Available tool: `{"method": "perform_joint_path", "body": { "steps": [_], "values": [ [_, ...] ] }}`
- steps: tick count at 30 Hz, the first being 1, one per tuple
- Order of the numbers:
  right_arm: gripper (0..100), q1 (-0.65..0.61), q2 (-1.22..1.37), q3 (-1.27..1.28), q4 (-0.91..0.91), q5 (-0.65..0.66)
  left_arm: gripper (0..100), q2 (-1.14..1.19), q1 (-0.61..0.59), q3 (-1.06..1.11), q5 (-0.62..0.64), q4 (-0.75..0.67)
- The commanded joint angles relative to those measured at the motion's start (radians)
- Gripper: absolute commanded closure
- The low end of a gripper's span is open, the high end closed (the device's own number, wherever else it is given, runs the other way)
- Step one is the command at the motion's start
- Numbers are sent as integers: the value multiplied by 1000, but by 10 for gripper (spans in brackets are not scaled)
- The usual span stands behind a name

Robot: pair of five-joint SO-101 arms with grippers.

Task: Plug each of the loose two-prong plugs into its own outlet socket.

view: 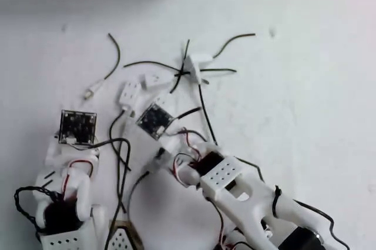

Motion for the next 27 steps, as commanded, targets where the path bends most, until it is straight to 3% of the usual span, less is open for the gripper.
{"method": "perform_joint_path", "body": {
  "steps": [1, 10, 18, 27],
  "values": [
    [982, -7, 15, 6, 59, 83, 978, -4, -2, 6, 11, -20],
    [982, 62, 15, -11, 199, 86, 978, -4, -2, 11, 11, -21],
    [982, 77, 4, -21, 197, 55, 978, -4, -2, 11, 11, -21],
    [982, 294, -42, -305, 211, 0, 978, -4, -2, 11, 11, -20]
  ]
}}
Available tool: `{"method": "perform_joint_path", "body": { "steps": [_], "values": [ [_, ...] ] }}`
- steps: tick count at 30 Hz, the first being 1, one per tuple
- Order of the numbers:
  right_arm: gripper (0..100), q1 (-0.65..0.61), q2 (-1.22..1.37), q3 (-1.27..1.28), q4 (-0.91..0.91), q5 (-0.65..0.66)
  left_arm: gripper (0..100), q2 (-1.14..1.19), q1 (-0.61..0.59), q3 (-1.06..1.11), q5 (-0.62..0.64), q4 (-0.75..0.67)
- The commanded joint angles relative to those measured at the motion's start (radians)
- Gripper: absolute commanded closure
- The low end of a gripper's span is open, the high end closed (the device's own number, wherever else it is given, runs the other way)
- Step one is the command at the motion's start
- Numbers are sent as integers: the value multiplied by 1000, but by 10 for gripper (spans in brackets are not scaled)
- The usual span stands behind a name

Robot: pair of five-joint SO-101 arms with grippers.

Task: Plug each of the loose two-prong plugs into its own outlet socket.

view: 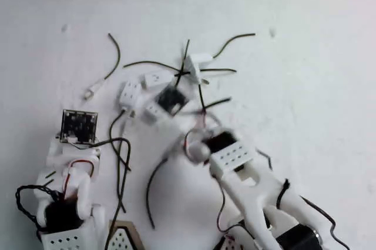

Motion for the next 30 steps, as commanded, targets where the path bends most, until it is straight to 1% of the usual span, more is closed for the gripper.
{"method": "perform_joint_path", "body": {
  "steps": [1, 7, 12, 16, 18, 23, 25, 28, 30],
  "values": [
    [982, 102, -28, -147, 16, -11, 978, -8, -2, -5, 11, -20],
    [981, 280, 39, -370, 31, -17, 977, -8, -2, -5, 11, -18],
    [981, 441, 197, -551, -21, -32, 977, -8, -1, -3, 11, -17],
    [981, 558, 361, -695, -99, -203, 977, -8, -1, 15, 11, -34],
    [981, 601, 443, -761, -116, -255, 977, -8, -1, 17, 11, -40],
    [970, 642, 610, -876, -108, -272, 977, -8, -1, 17, 11, -40],
    [908, 644, 628, -896, -70, -276, 977, -8, -1, 17, 11, -40],
    [798, 627, 599, -913, 36, -272, 977, -8, -1, 17, 11, -40],
    [781, 604, 552, -916, 108, -270, 976, -8, -1, 17, 11, -40]
  ]
}}
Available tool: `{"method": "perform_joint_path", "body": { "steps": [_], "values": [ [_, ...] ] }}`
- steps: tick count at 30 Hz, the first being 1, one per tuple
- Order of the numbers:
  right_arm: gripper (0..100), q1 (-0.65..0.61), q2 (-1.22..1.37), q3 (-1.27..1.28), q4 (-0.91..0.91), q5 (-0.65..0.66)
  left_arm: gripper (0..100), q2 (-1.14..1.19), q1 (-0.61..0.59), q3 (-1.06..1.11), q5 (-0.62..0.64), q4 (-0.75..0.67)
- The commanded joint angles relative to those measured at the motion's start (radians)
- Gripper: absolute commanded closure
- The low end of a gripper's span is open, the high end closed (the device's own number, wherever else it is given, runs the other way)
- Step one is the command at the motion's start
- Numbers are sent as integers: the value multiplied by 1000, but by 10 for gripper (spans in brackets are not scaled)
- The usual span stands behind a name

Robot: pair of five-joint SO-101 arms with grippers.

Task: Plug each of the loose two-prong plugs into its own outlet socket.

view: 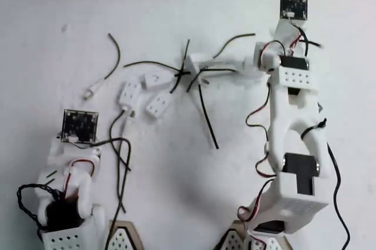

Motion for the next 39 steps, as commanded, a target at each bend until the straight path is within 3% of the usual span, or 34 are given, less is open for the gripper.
{"method": "perform_joint_path", "body": {
  "steps": [1, 7, 13, 20, 32, 35, 39],
  "values": [
    [786, -38, -113, -49, 111, -2, 976, -10, -2, -6, 11, -23],
    [790, -153, -263, -44, 285, 2, 976, -10, -8, -11, 11, -25],
    [790, -367, -263, -34, 433, 250, 976, -10, -65, -14, 12, -28],
    [790, -516, -73, -75, 337, 428, 976, -10, -64, -12, 12, -28],
    [818, -504, 401, -500, 315, 569, 976, -10, -62, -9, 11, -28],
    [873, -467, 496, -618, 384, 585, 976, -10, -62, -9, 11, -28],
    [857, -395, 615, -810, 479, 583, 976, -10, -62, -9, 11, -28]
  ]
}}
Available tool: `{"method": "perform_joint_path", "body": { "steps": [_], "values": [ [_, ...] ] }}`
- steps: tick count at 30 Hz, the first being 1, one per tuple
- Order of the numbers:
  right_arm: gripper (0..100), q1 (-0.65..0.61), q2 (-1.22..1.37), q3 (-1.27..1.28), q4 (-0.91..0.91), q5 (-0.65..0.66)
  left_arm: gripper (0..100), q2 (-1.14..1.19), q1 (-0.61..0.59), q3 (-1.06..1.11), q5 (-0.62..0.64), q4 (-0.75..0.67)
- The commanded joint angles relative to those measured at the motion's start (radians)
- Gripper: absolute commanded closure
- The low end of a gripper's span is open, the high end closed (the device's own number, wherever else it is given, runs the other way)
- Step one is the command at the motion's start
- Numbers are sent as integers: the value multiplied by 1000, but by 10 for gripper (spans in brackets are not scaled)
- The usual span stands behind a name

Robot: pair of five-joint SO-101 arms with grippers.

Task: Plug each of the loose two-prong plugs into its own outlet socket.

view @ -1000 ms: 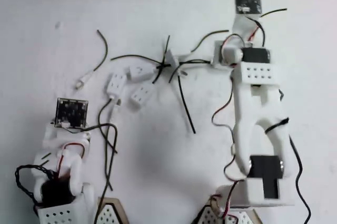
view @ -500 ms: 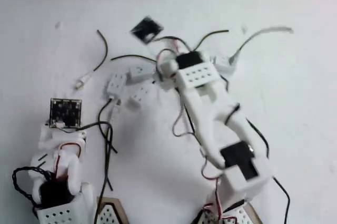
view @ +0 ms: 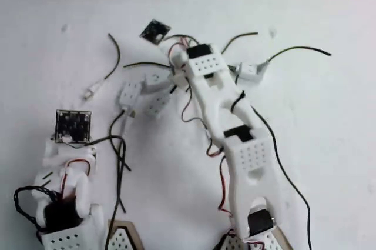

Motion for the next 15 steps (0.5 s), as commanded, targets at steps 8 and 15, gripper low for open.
{"method": "perform_joint_path", "body": {
  "steps": [8, 15],
  "values": [
    [833, 156, 205, -540, 317, 2, 976, -10, -5, -9, 6, -18],
    [832, 85, 239, -755, 529, 0, 976, -10, -5, -9, 6, -18]
  ]
}}
